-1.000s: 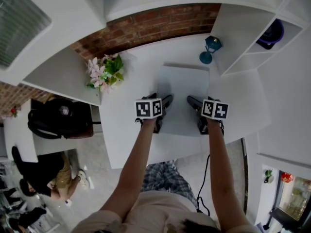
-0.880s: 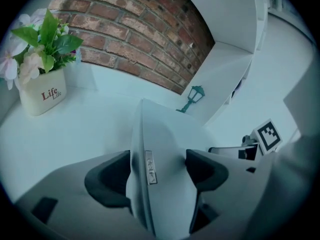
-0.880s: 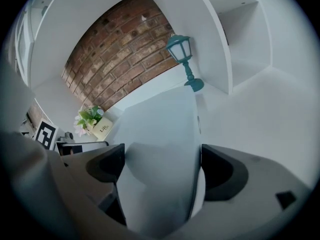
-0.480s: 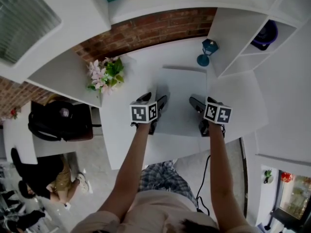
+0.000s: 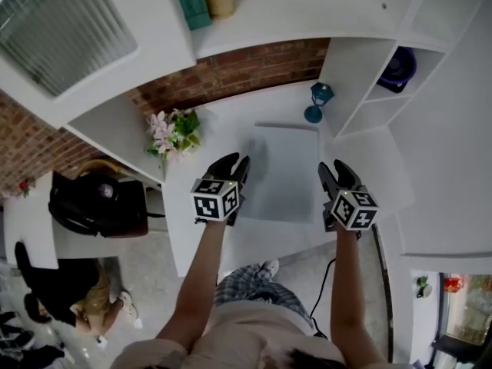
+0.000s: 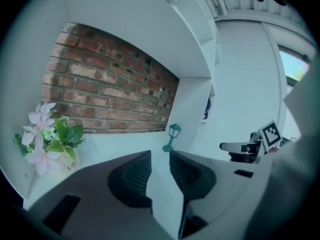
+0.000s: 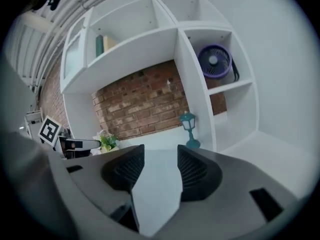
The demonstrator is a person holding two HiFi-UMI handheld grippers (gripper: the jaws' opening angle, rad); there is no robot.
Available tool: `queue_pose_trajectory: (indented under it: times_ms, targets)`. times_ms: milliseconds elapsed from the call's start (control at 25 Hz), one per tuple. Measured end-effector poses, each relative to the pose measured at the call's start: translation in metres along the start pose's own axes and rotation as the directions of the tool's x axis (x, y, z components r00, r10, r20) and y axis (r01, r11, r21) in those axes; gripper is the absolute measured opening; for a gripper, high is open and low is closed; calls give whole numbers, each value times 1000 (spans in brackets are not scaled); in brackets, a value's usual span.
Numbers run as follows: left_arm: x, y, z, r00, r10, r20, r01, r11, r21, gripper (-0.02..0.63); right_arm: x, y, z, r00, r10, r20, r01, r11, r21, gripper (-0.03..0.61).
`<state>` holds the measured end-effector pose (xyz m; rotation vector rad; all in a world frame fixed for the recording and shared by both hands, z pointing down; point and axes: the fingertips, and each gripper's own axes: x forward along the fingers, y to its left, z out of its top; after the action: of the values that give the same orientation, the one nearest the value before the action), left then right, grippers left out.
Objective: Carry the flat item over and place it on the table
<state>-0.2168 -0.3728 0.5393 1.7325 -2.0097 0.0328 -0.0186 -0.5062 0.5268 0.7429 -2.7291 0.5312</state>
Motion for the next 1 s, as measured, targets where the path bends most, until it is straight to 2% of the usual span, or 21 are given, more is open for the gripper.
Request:
queue_pose_trajectory:
  times_ms: [160, 360, 520, 760, 1000]
  targets:
    - [-26, -18, 27, 995, -30, 98, 25, 999, 46, 84, -38, 12, 32, 991, -15, 131, 26, 996, -80, 163]
    - [-58, -36, 54, 974, -67, 216, 44, 993, 107, 54, -79, 15, 58, 963, -54, 264, 86, 990, -113, 85]
    - [-79, -45, 65, 959, -82, 271, 42, 988, 151, 37, -108, 17, 70, 935, -79, 347, 125, 986, -113, 37]
    - [-100, -56, 73, 938, -111, 327, 57, 984, 171, 29, -131, 27, 81, 908, -86, 411, 158, 977, -145, 18]
    - [-110, -61, 77, 927, -133, 350, 75, 981, 176, 28, -144, 33, 84, 896, -84, 435, 172, 971, -167, 17]
